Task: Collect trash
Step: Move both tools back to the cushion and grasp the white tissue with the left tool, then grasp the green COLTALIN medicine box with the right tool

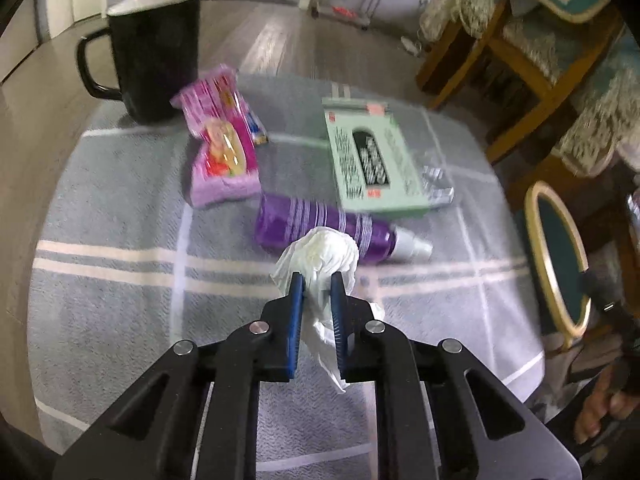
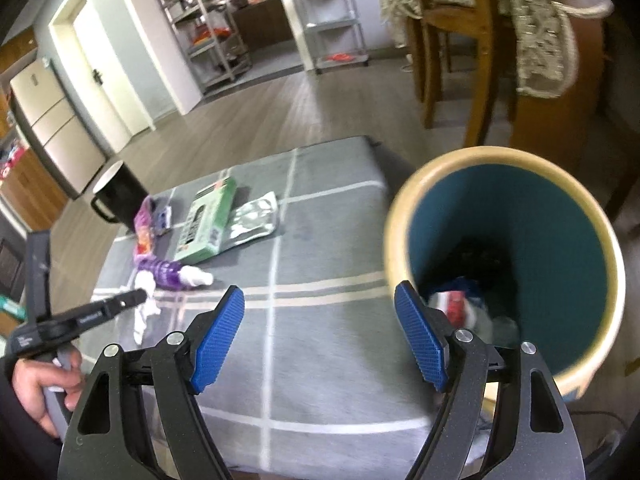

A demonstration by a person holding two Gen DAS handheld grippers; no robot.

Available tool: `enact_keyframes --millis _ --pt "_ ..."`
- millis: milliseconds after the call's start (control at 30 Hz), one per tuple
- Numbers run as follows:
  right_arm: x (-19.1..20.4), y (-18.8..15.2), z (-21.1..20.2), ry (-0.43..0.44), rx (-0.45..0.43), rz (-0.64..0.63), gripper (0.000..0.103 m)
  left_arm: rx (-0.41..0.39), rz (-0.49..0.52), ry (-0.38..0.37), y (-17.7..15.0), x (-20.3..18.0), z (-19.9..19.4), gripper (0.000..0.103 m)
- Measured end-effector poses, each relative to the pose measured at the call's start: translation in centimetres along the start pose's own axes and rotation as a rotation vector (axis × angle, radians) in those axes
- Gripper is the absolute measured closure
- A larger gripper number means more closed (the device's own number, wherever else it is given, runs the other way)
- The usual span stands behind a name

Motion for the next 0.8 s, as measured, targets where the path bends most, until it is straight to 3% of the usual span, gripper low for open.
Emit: enact_keyframes --millis 333,800 --pt "7.0 2.3 4.9 0.022 0.079 -0.083 0.015 -0.162 -0.132 -0.059 2.1 1.8 -3.1 0.09" --pt "15.8 5.2 13.9 -0.062 0.189 -0.211 0.01 -0.267 -0.319 -0.004 2.9 5.8 -4.8 0.09"
Point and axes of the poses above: each gripper's, at about its wrist camera, not at the fingertips, and z roughly the way its jaws point, x to its left, y to its top, the point moved 1 cm from there along z, roughly the way its jaws point, and after that the axes turned 2 degrees about -x, right-handed, at the moved point
